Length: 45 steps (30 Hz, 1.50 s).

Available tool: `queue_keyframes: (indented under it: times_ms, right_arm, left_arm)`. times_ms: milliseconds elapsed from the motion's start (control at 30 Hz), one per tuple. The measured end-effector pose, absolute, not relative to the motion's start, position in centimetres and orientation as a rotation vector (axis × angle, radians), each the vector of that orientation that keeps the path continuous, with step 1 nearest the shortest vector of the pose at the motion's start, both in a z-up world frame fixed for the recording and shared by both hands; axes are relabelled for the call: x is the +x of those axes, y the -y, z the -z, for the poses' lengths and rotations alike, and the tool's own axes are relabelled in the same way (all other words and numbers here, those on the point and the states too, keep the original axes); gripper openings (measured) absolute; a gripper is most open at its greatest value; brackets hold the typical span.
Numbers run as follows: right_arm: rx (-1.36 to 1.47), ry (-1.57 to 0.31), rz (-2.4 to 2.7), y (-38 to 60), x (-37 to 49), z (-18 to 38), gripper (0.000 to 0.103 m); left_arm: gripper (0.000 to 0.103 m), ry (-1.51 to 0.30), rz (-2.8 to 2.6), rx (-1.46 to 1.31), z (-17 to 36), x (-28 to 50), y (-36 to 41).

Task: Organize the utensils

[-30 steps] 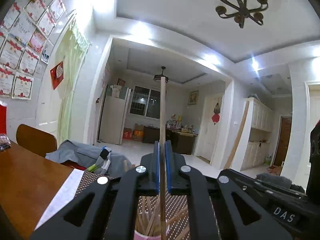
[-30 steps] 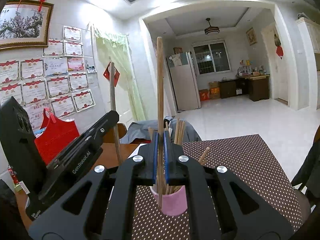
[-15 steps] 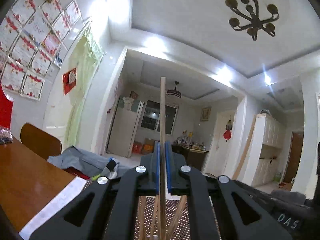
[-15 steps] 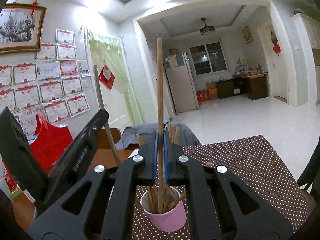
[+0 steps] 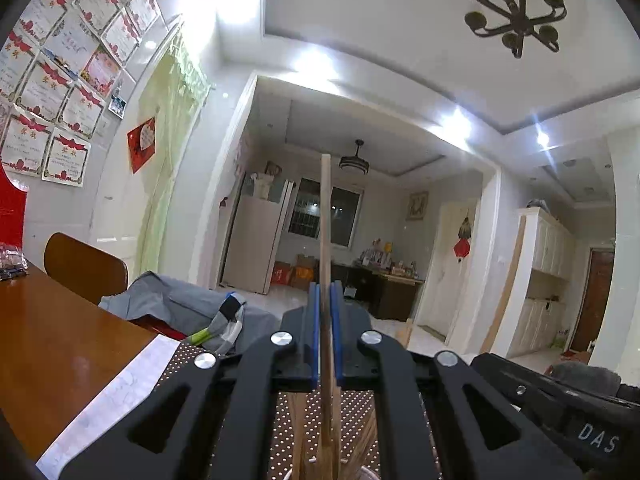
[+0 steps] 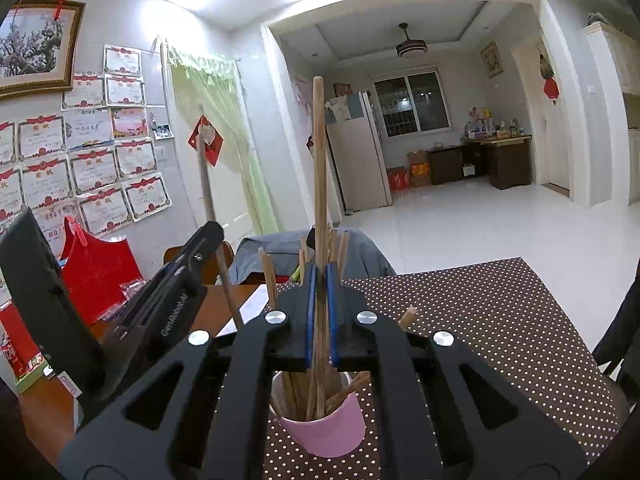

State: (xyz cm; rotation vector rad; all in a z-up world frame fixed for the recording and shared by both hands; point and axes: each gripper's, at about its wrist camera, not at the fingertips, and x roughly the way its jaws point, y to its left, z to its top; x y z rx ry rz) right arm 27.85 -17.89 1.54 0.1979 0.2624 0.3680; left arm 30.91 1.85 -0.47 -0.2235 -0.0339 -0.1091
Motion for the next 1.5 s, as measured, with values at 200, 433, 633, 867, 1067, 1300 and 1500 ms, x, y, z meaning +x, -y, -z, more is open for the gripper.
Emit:
queue_keyframes:
  times_ms: [200, 433, 633, 867, 1067, 1300, 1500]
  right_arm:
    - [0.192, -0.274, -0.373, 17.6, 28.0, -1.4, 0.006]
    - [0.198, -0.276, -0.380, 17.8, 28.1, -1.5, 0.006]
    - [0.200, -0.279, -0.384, 17.8, 28.3, -1.4, 0.006]
    - [0.201, -0.286, -0.390, 17.7, 28.4, -1.4, 0.006]
    - [0.196, -0.298, -0.394, 17.5, 28.6, -1.3, 0.006]
    - [0.186, -0.317, -0.406, 16.8, 28.7, -1.0, 0.006]
    - [0.169, -0.368, -0.412, 15.9, 29.4, -0.5, 0.007]
  left_arm:
    - [0.006, 0.014, 0.103, -0.199, 0.7, 31.2, -1.6]
    - [0.006, 0.080, 0.102, -0.236, 0.8, 30.1, -2.0]
    - [0.006, 0.118, 0.084, -0.235, 0.9, 29.8, -1.7]
    - [0.006, 0.060, 0.108, -0.230, 0.9, 30.5, -1.4]
    - [0.006, 0.012, 0.119, -0.256, 0.9, 31.0, -2.2]
    - [0.014, -0.088, 0.125, -0.259, 0.5, 32.2, -2.7]
    - [0.037, -0.109, 0.089, -0.228, -0.4, 31.7, -3.4]
